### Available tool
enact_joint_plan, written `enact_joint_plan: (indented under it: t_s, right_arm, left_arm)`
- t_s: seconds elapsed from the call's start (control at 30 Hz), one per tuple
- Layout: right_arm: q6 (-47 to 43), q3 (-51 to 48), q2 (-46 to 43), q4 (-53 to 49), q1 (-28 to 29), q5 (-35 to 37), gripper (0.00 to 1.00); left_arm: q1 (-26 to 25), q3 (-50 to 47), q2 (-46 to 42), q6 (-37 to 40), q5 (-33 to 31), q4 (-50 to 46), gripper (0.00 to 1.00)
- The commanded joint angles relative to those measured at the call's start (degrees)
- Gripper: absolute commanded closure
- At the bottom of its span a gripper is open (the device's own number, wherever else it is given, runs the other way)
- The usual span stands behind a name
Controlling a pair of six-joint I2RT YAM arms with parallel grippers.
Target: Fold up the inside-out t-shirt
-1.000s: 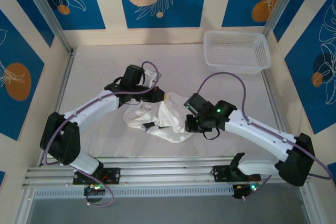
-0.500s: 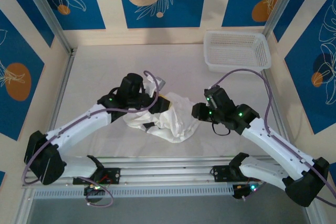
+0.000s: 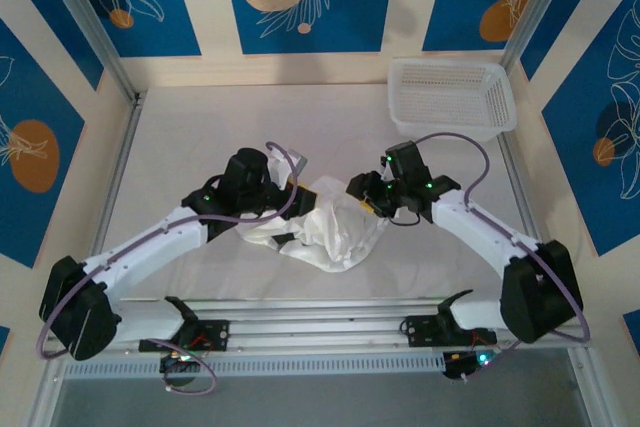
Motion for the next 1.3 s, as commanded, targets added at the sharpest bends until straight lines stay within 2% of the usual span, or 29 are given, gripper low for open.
enact_joint_plan:
  t_s: [0.0, 0.17, 0.37, 0.53, 0.63, 0.77, 0.83, 1.0, 1.1, 1.17, 1.27]
  right_arm:
    - [7.31, 0.68, 1.89, 3.56, -0.59, -5.17, 0.45]
    - [12.29, -2.86, 3.26, 13.68, -0.83, -9.63, 0.42]
    - [14.34, -1.53, 7.05, 13.64, 1.3, -10.66, 0.42]
    - [16.56, -2.31, 7.34, 13.11, 1.51, -6.95, 0.41]
    - [18.22, -3.31, 7.29, 15.66, 1.33, -7.23, 0.53]
    - [19.05, -3.4, 7.3, 15.36, 1.42, -6.36, 0.82]
    - [19.31, -3.6, 7.03, 14.81, 1.33, -5.6, 0.91]
    - [18.41, -3.79, 6.51, 14.52, 1.33, -5.75, 1.0]
    - [16.32, -3.12, 4.86, 14.0, 1.33, -5.37, 1.0]
    - [12.38, -1.08, 1.98, 11.65, 1.25, -2.9, 1.0]
    - [0.72, 5.63, -4.18, 5.53, 1.74, 3.03, 1.0]
  left_arm:
    - [0.24, -0.48, -1.72, 1.61, -1.35, 1.45, 0.54]
    - [0.31, -0.74, -1.05, 1.05, -1.02, 2.35, 0.54]
    - [0.24, 0.0, 0.06, 1.1, -0.42, 2.3, 0.54]
    - [0.25, -0.25, -0.41, 0.81, -0.55, 2.45, 0.53]
    - [0.24, -0.43, -0.64, 1.01, -0.94, 2.27, 0.53]
    - [0.24, -0.27, -0.36, 1.1, -0.87, 2.16, 0.53]
    - [0.24, -0.23, -0.11, 1.03, -0.78, 2.26, 0.53]
    - [0.24, -0.09, 0.35, 0.98, -0.55, 2.29, 0.53]
    - [0.25, -0.02, 0.26, 1.02, -0.96, 2.03, 0.53]
    - [0.31, 0.13, 0.02, 0.65, -2.58, 1.3, 0.53]
    - [0.73, 1.2, 0.29, -0.86, -5.68, -2.16, 0.53]
